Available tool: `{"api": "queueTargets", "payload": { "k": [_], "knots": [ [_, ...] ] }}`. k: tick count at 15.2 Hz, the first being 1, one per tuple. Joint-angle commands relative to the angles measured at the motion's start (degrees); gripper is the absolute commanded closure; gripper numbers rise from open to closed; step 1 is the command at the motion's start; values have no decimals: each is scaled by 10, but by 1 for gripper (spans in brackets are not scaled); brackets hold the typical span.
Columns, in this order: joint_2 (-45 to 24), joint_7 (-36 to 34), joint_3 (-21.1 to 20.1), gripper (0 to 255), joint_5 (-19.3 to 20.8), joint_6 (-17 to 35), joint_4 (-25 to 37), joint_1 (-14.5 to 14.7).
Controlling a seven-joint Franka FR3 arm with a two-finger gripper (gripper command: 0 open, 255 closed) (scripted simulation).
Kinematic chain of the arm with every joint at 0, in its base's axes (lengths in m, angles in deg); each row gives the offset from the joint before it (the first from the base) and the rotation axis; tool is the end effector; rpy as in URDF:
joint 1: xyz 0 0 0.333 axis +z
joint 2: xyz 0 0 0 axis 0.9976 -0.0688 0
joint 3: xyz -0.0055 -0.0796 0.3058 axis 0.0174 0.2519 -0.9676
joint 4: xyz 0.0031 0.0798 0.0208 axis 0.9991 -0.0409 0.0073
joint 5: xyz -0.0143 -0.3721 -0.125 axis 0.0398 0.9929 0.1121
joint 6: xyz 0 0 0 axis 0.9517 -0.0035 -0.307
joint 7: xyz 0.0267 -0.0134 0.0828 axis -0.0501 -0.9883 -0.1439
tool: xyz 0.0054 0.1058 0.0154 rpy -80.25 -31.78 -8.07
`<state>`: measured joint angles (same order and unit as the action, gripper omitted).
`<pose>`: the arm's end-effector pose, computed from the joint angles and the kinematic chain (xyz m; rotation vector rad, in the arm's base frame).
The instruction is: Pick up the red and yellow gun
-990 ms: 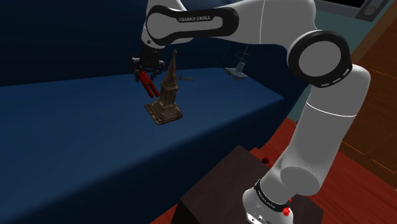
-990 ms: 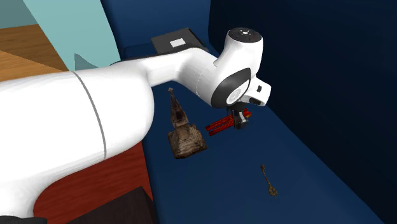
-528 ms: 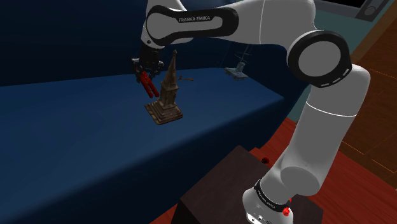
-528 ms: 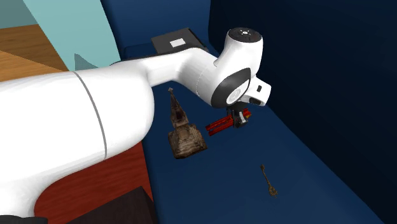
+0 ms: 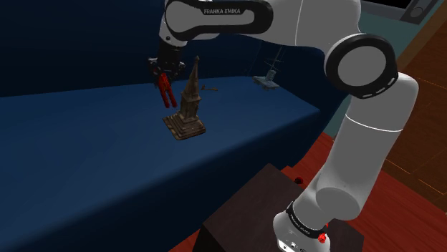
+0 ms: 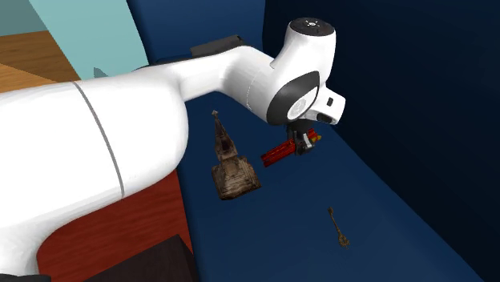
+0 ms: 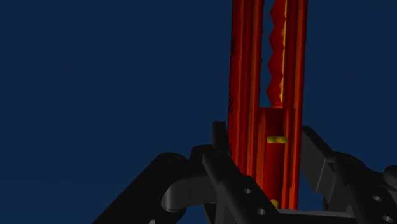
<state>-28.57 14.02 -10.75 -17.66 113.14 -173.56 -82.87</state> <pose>0.6314 0.1617 0.5074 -3.0248 0.2781 -0.2206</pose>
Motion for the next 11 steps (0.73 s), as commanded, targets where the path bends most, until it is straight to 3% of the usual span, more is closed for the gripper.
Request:
{"api": "queueTargets", "payload": {
  "k": [1, 11],
  "knots": [
    [2, 0, 0, 255, 0, -15, 13, 0],
    [0, -1, -1, 255, 0, -78, 79, 2]
  ]
}}
